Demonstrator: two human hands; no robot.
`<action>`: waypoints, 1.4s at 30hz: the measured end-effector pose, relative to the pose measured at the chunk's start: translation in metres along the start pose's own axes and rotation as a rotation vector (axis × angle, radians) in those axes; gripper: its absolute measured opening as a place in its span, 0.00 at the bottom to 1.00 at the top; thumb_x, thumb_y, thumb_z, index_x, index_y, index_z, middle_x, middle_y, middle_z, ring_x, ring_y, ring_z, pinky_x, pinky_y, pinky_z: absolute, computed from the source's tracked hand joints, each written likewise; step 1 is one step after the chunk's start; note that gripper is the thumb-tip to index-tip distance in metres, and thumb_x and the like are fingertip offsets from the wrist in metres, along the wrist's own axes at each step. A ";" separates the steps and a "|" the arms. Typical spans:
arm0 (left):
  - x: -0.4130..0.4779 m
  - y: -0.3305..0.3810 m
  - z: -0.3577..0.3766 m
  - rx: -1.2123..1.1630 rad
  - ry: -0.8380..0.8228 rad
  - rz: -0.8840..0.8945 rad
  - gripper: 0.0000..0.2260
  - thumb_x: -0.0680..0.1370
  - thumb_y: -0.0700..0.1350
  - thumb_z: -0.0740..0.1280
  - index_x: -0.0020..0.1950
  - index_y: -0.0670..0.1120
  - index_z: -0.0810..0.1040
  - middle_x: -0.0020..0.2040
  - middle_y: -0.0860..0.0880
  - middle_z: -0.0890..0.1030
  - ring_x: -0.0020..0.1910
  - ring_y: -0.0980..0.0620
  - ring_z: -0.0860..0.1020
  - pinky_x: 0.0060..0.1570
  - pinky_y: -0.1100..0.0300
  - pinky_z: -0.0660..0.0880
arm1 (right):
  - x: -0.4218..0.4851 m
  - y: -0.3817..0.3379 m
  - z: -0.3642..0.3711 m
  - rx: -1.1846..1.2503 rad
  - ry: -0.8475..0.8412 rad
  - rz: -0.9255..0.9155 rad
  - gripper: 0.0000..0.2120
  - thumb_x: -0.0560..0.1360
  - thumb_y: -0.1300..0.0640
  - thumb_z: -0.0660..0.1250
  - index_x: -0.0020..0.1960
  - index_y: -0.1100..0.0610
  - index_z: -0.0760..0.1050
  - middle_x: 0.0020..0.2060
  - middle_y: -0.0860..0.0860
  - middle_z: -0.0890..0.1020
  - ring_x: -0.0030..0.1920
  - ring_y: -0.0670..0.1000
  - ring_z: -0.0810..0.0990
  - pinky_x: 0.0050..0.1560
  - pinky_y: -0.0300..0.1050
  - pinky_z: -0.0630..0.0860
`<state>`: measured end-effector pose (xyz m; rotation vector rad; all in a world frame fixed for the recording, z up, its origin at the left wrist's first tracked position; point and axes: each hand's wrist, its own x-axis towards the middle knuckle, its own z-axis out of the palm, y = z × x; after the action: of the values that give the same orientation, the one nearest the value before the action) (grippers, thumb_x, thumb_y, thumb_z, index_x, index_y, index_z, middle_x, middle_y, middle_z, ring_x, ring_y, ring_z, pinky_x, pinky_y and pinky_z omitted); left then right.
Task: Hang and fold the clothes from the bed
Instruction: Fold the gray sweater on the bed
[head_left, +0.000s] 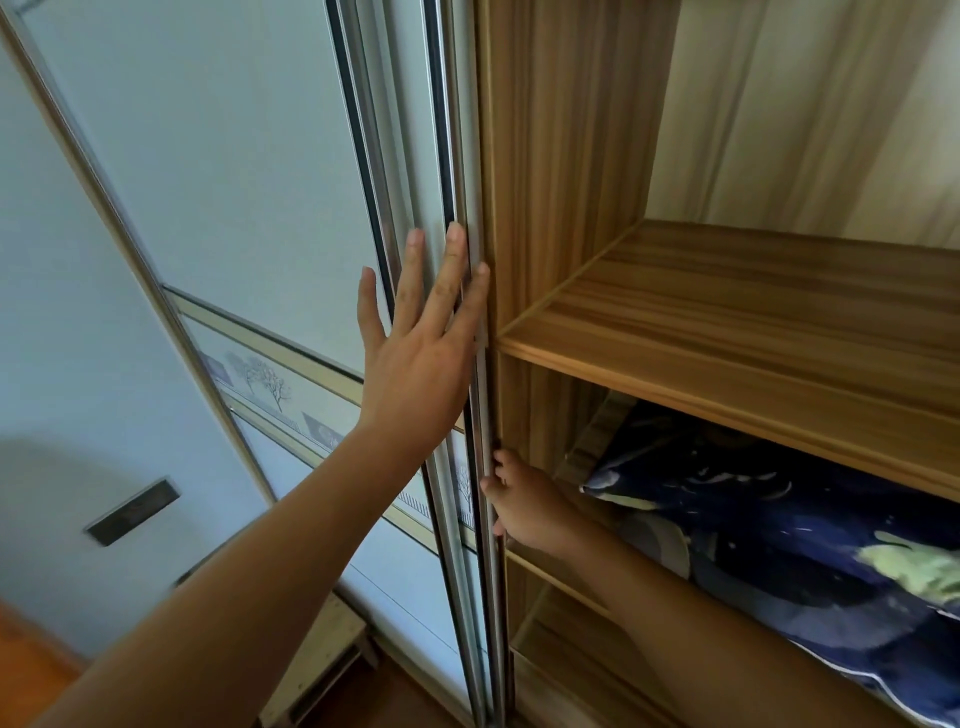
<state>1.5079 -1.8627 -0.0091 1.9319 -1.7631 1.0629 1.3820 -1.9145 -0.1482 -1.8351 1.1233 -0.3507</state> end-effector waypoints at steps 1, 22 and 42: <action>-0.001 0.002 -0.001 -0.028 0.023 0.005 0.32 0.81 0.46 0.67 0.81 0.46 0.58 0.82 0.41 0.48 0.81 0.38 0.43 0.75 0.33 0.50 | -0.003 0.002 -0.002 -0.045 -0.002 -0.024 0.26 0.84 0.48 0.58 0.80 0.51 0.58 0.76 0.53 0.68 0.63 0.55 0.79 0.57 0.45 0.77; -0.099 0.209 0.085 -0.548 -0.830 0.578 0.23 0.76 0.62 0.59 0.67 0.55 0.76 0.65 0.49 0.79 0.65 0.47 0.75 0.65 0.53 0.71 | -0.253 0.190 -0.108 -0.518 0.386 0.631 0.27 0.79 0.39 0.63 0.74 0.48 0.67 0.68 0.54 0.77 0.68 0.56 0.75 0.64 0.48 0.73; -0.195 0.432 0.013 -0.770 -0.913 1.440 0.18 0.80 0.57 0.62 0.68 0.55 0.73 0.61 0.52 0.78 0.57 0.48 0.79 0.53 0.50 0.78 | -0.448 0.251 0.014 0.041 0.860 1.294 0.24 0.79 0.37 0.63 0.71 0.46 0.71 0.62 0.49 0.81 0.59 0.52 0.81 0.56 0.51 0.80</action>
<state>1.1080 -1.8133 -0.2594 0.3924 -3.3886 -0.5268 1.0104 -1.5811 -0.2674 -0.5490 2.5551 -0.3534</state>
